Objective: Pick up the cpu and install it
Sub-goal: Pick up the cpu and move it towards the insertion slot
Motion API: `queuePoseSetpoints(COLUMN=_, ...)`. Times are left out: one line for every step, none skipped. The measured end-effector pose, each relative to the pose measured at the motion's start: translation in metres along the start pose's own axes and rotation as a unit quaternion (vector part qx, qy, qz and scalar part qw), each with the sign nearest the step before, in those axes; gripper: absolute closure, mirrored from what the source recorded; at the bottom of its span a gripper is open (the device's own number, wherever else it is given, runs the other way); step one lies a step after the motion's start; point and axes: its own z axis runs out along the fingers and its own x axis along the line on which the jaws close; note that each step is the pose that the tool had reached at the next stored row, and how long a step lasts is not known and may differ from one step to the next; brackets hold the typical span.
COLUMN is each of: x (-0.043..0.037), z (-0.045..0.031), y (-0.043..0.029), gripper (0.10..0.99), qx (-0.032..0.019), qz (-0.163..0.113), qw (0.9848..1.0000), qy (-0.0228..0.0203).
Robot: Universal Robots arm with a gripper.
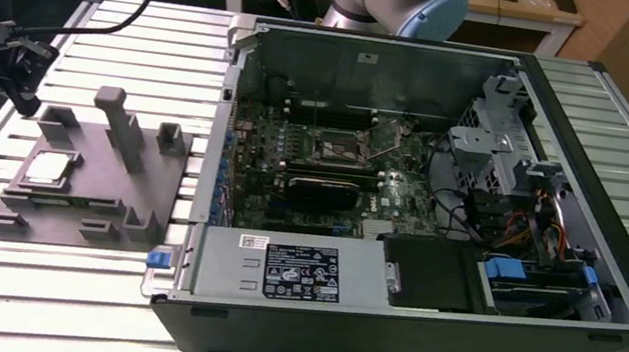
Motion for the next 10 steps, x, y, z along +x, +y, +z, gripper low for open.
queuePoseSetpoints(x=0.0006, z=0.0002, y=-0.0001, gripper=0.980, qx=0.0000, qz=0.000, qw=1.0000, qy=0.0000)
queuePoseSetpoints(x=0.0011, z=0.0005, y=-0.0001, gripper=0.980, qx=0.0000, qz=0.000, qw=1.0000, qy=0.0000)
queuePoseSetpoints(x=0.0016, z=0.0007, y=-0.0002, gripper=0.980, qx=0.0000, qz=0.000, qw=1.0000, qy=0.0000)
queuePoseSetpoints(x=0.0023, z=0.0010, y=-0.0002, gripper=0.980, qx=0.0000, qz=0.000, qw=1.0000, qy=0.0000)
queuePoseSetpoints(x=0.0029, z=0.0011, y=-0.0003, gripper=0.980, qx=0.0000, qz=0.000, qw=1.0000, qy=0.0000)
queuePoseSetpoints(x=0.0034, z=0.0014, y=-0.0003, gripper=0.980, qx=0.0000, qz=0.000, qw=1.0000, qy=0.0000)
queuePoseSetpoints(x=0.0038, z=0.0016, y=-0.0004, gripper=0.980, qx=0.0000, qz=0.000, qw=1.0000, qy=0.0000)
queuePoseSetpoints(x=0.0043, z=0.0018, y=-0.0004, gripper=0.980, qx=0.0000, qz=0.000, qw=1.0000, qy=0.0000)
queuePoseSetpoints(x=0.0048, z=0.0020, y=-0.0004, gripper=0.980, qx=0.0000, qz=0.000, qw=1.0000, qy=0.0000)
queuePoseSetpoints(x=0.0053, z=0.0021, y=-0.0005, gripper=0.980, qx=0.0001, qz=0.000, qw=1.0000, qy=0.0000)
